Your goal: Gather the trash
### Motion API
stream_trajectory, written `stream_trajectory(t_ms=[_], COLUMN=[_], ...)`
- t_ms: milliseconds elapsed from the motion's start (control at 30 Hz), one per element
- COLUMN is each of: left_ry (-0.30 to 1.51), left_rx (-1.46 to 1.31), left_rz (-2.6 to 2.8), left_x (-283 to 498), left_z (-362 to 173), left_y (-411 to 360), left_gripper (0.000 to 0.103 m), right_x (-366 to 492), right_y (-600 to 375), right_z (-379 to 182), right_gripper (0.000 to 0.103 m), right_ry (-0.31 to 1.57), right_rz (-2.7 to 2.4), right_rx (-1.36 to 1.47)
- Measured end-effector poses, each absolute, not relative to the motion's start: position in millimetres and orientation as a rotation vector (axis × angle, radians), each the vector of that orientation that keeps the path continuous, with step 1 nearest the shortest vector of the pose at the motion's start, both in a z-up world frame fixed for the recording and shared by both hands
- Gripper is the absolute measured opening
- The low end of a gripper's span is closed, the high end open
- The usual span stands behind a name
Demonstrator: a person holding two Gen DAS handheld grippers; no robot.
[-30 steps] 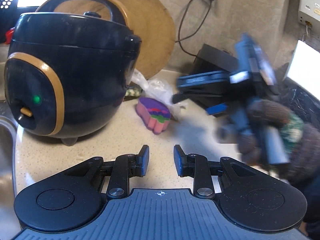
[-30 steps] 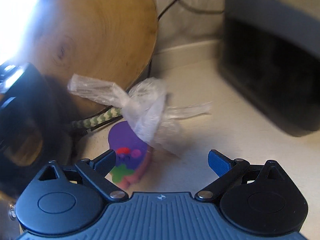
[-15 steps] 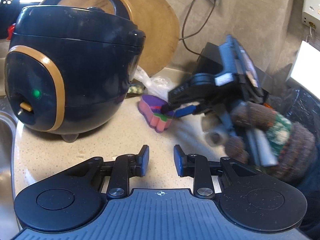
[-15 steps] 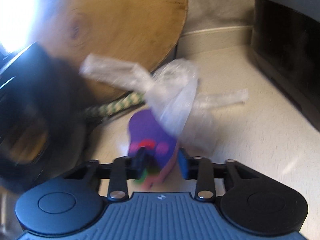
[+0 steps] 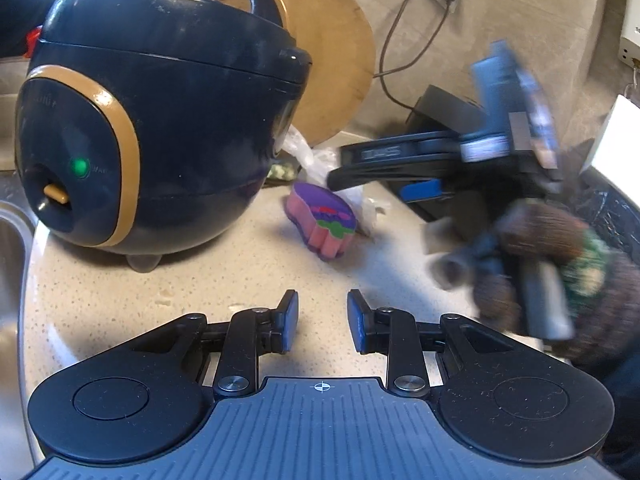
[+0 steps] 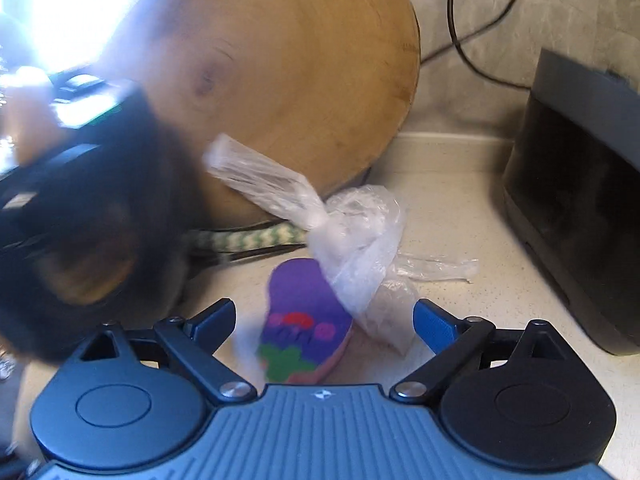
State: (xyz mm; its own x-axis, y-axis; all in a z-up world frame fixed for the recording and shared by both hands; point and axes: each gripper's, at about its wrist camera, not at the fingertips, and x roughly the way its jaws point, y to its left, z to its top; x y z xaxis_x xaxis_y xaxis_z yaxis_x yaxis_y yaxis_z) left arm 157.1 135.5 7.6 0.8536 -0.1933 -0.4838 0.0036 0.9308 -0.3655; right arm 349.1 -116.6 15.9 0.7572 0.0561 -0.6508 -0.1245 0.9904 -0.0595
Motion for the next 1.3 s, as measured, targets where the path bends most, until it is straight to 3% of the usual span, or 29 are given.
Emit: stream_trajectory(t_ms=[267,333,400,467,633,833,1067,1133,1200,1300], left_ry=[0.538,0.539,0.538,0.537,0.534,0.527,0.539,0.512,0.499,0.471], left_rx=[-0.360,-0.360,-0.365,-0.367,-0.368,-0.366,-0.383,-0.355,-0.317,-0.254], left_rz=[-0.107,-0.107,-0.106,-0.104,-0.108,-0.117,-0.144,-0.146,-0.137,-0.154], left_x=[155.5,155.6,155.0,155.1,153.5,151.9,155.6,156.8,154.8,147.4], left_z=[6.5,6.3,6.6,7.3,8.1,7.8,5.8,9.4,14.9,30.3], left_y=[136.8,137.3,138.3,138.5,137.5,138.7,145.4,142.0,136.1,122.9], left_gripper=[0.030,0.030,0.030,0.030,0.030,0.030,0.030,0.030,0.030,0.030], right_x=[409.7,409.1,399.2,383.5,334.1,260.4,190.1,175.5,163.0,146.9], right_y=[-133.2,-140.7,-144.9,-144.7,-153.8,-154.6,-174.2,-183.3,-195.6,-208.8], right_z=[-15.2,-12.4,-5.9,-0.5,4.5,26.1,40.1,36.3,31.7,27.5], right_gripper=[0.093,0.074,0.048,0.032,0.011,0.010,0.011,0.022,0.047,0.053], right_ry=[0.751,0.782,0.813,0.833,0.890,0.888,0.709,0.646,0.634,0.615], right_rz=[0.036,0.095,0.159,0.201,0.265,0.375,0.262,0.172,0.167,0.153], right_rx=[0.014,0.079,0.105,0.099,0.163,0.125,0.029,0.031,0.089,0.109])
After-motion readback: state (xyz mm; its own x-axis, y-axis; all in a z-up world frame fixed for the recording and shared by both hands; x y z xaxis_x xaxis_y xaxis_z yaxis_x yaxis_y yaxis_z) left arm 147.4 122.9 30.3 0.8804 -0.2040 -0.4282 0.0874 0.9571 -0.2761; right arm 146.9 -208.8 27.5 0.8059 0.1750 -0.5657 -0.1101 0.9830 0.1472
